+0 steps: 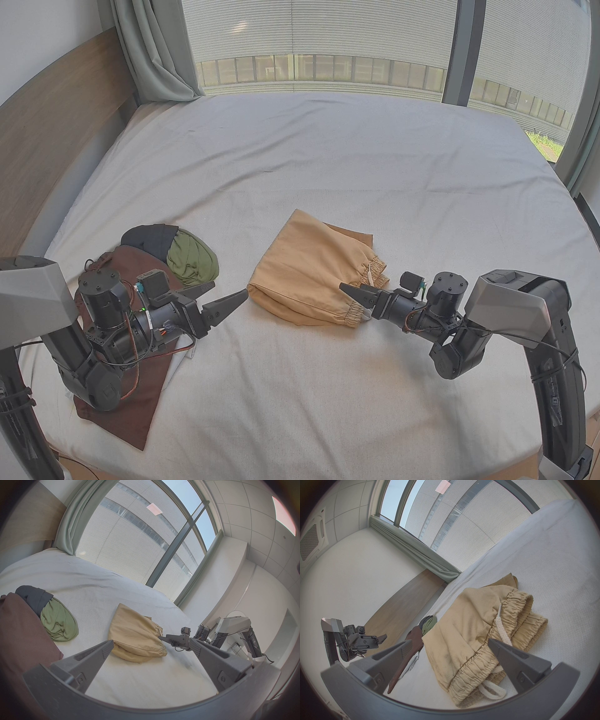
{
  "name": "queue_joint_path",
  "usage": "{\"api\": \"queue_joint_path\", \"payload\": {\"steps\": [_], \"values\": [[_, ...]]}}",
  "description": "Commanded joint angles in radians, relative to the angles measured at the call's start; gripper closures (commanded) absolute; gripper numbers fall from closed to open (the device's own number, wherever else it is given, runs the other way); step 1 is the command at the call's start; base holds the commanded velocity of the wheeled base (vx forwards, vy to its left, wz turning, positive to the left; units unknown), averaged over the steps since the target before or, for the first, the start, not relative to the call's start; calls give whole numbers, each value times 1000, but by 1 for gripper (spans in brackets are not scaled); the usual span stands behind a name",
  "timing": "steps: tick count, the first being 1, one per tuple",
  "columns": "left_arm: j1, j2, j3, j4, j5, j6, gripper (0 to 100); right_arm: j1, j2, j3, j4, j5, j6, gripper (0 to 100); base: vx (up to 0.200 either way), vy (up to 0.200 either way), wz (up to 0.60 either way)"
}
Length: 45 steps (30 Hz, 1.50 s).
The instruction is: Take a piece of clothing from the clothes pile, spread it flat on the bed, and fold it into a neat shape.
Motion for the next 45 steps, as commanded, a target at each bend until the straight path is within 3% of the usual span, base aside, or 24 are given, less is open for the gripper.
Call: {"api": "queue_joint_path", "payload": {"steps": [1, 15, 23, 27, 28, 30, 31, 32, 35, 38, 40, 45], "values": [[-6, -1, -2, 0, 0, -4, 0, 3, -9, 3, 1, 1, 2, 0, 0, 0, 0], [-63, -90, 8, 0, 1, -27, 0, 31, -422, 184, 94, -16, -18, 0, 0, 0, 0], [-104, -208, 110, 0, 12, -7, 0, 51, -664, 443, 111, -55, -138, 0, 0, 0, 0], [-120, -263, 190, 0, 15, 98, 0, 52, -799, 570, 185, -114, -316, 0, 0, 0, 0], [-120, -263, 190, 0, 15, 98, 0, 52, -799, 570, 185, -114, -316, 0, 0, 0, 0], [-117, -299, 267, 0, 12, 214, 0, 60, -882, 642, 220, -196, -429, 0, 0, 0, 0], [-117, -299, 267, 0, 12, 214, 0, 60, -882, 642, 220, -196, -429, 0, 0, 0, 0], [-114, -319, 310, 0, 11, 272, 0, 65, -931, 685, 234, -240, -474, 0, 0, 0, 0], [-110, -348, 350, 0, 15, 338, 0, 91, -1018, 776, 258, -292, -485, 0, 0, 0, 0], [-103, -354, 361, 1, 17, 364, 0, 86, -1057, 816, 263, -295, -495, 0, 0, 0, 0], [-58, -369, 364, 3, 31, 406, 0, 45, -1129, 848, 280, -295, -531, 0, 0, 0, 0], [-37, -432, 390, 3, 58, 404, 0, -64, -1219, 901, 306, -292, -574, 0, 0, 0, 0]]}}
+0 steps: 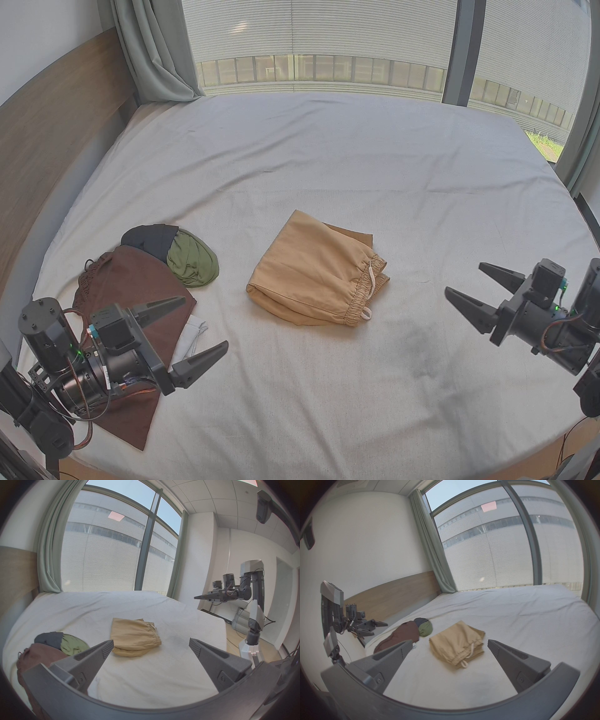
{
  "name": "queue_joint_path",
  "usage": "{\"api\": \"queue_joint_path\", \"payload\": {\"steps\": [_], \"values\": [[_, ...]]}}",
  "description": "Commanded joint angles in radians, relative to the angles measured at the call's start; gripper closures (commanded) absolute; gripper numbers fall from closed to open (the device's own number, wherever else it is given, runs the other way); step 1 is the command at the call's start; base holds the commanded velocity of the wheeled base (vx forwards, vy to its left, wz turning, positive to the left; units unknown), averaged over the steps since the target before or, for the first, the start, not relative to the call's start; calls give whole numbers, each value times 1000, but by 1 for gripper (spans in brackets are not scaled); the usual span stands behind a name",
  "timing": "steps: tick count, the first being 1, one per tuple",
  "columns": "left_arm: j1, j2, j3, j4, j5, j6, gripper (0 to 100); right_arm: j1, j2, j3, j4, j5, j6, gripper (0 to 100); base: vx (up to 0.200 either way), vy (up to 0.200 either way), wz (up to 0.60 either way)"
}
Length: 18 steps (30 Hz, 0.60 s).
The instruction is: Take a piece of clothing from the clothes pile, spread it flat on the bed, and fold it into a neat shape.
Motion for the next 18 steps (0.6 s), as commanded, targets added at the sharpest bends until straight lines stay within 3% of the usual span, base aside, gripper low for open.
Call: {"api": "queue_joint_path", "payload": {"steps": [1, 7, 11, 18], "values": [[30, -88, 40, 0, 17, 12, 0, -92, -149, 72, 16, -2, -32, 0, 0, 0, 0], [27, -203, 82, 3, 22, 7, 0, -180, -273, 124, 21, -2, -35, 0, 0, 0, 0], [27, -322, 103, 9, 66, 6, 0, -261, -408, 155, 24, 4, -63, 0, 0, 0, 0], [32, -422, 106, 46, 71, -5, 0, -328, -586, 205, 27, 46, -95, 0, 0, 0, 0]]}}
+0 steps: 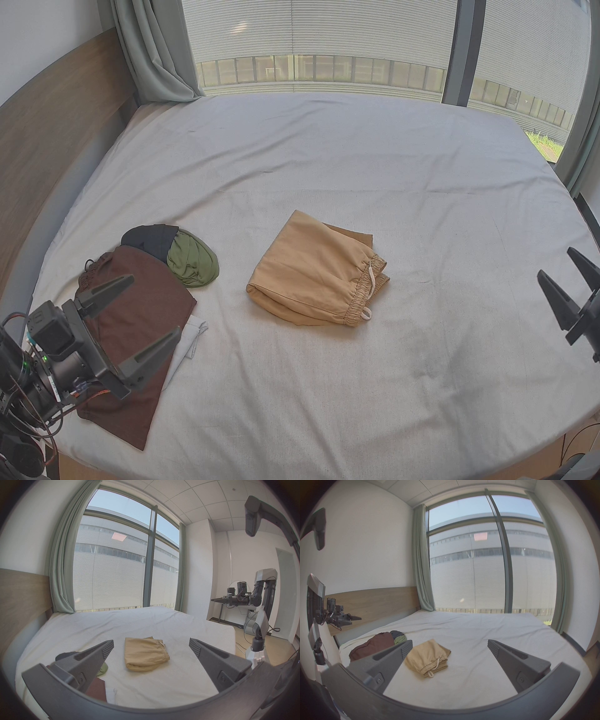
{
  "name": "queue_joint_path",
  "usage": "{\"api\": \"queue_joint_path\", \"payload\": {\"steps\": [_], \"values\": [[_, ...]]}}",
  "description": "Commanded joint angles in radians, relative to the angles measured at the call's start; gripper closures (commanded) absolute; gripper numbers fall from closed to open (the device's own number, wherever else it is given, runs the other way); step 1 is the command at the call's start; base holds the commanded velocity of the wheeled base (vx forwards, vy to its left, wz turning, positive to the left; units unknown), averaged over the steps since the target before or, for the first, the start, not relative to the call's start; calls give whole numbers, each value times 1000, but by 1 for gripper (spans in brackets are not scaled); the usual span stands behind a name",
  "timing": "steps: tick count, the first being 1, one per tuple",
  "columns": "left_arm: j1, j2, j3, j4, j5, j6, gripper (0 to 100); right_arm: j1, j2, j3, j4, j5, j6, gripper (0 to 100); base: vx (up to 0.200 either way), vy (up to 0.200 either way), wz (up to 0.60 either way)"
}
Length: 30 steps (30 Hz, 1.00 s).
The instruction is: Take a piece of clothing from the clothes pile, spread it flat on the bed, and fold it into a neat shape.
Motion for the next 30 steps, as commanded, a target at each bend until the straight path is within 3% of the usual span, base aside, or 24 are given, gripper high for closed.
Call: {"api": "queue_joint_path", "payload": {"steps": [1, 10, 13, 23, 27, 29, 30], "values": [[3, -138, 17, 34, 10, -10, 0, -68, -196, 50, 4, 27, -17, 0, 0, 0, 0], [1, -389, 17, 294, 76, -6, 0, -61, -452, 84, 200, 34, -10, 0, 0, 0, 0], [3, -569, 17, 475, 85, -4, 0, -57, -612, 84, 384, 34, -8, 0, 0, 0, 0], [4, -903, 17, 835, 105, -6, 0, -57, -896, 84, 667, 34, -8, 0, 0, 0, 0], [27, -1033, 17, 978, 121, -9, 0, -61, -1046, 84, 895, 34, -17, 0, 0, 0, 0], [60, -1133, 19, 1108, 121, -10, 0, -77, -1109, 84, 1122, 27, -50, 0, 0, 0, 0], [72, -1167, 19, 1160, 121, -9, 0, -77, -1109, 84, 1154, 19, -51, 0, 0, 0, 0]]}}
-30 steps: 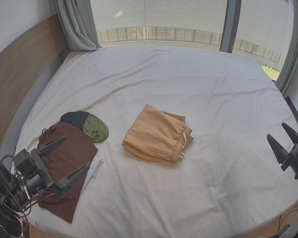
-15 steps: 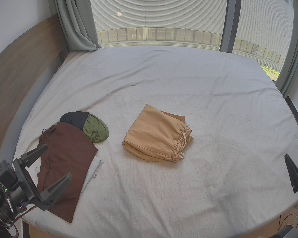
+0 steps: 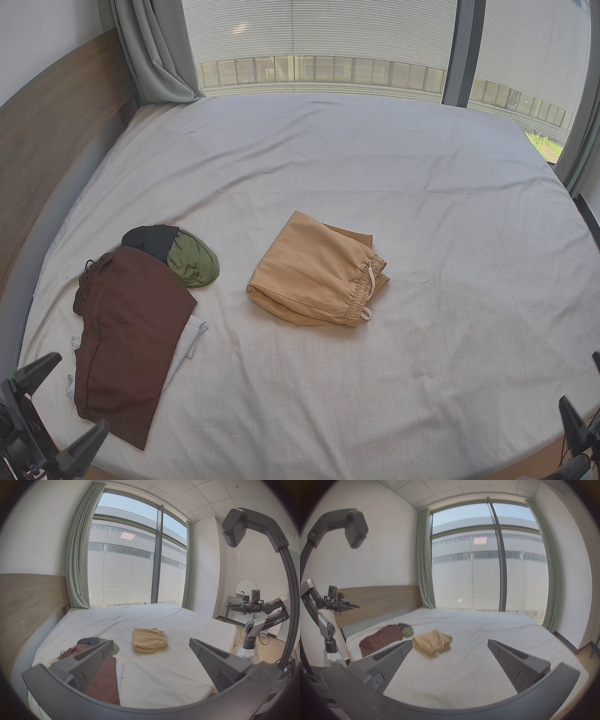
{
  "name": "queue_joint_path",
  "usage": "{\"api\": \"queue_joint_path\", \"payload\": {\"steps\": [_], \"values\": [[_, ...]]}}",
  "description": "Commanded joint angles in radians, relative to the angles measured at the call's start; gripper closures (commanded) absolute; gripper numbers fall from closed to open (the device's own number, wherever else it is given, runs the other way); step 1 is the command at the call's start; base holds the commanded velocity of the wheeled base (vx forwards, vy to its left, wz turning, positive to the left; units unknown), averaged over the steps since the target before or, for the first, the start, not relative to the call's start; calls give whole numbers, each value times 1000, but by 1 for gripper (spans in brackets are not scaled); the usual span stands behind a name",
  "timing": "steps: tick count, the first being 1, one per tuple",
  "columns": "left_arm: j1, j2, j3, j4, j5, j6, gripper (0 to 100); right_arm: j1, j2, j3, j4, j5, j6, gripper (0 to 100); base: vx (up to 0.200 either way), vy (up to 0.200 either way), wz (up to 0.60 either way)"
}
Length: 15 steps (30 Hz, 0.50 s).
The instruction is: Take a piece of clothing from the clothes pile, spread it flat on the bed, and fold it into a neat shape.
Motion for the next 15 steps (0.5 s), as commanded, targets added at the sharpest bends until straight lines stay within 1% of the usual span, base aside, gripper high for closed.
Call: {"api": "queue_joint_path", "payload": {"steps": [1, 3, 4, 6, 7, 8, 10, 11, 12, 13, 15], "values": [[78, -343, 17, 314, 11, 6, 0, -17, -227, 18, 260, -30, -23, 0, 0, 0, 0], [122, -466, 17, 464, 5, 19, 0, -20, -227, 18, 252, -99, -16, 0, 0, 0, 0], [125, -466, 17, 524, 13, 22, 0, -21, -227, 18, 263, -174, -26, 0, 0, 0, 0], [124, -452, 17, 508, 26, 13, 0, -23, -227, 18, 295, -257, -16, 0, 0, 0, 0], [124, -455, 17, 504, 52, 2, 0, -23, -227, 18, 301, -283, 2, 0, 0, 0, 0], [124, -455, 17, 510, 79, -18, 0, -23, -227, 18, 313, -293, 31, 0, 0, 0, 0], [124, -455, 17, 513, 128, -76, 0, -20, -227, 18, 329, -295, 56, 0, 0, 0, 0], [124, -455, 17, 513, 158, -93, 0, -20, -227, 18, 329, -295, 53, 0, 0, 0, 0], [124, -455, 17, 513, 163, -95, 0, -20, -227, 18, 327, -295, 53, 0, 0, 0, 0], [124, -455, 17, 513, 229, -110, 0, -21, -227, 18, 329, -293, 48, 0, 0, 0, 0], [125, -455, 17, 513, 279, -116, 0, -21, -227, 18, 329, -290, 46, 0, 0, 0, 0]]}}
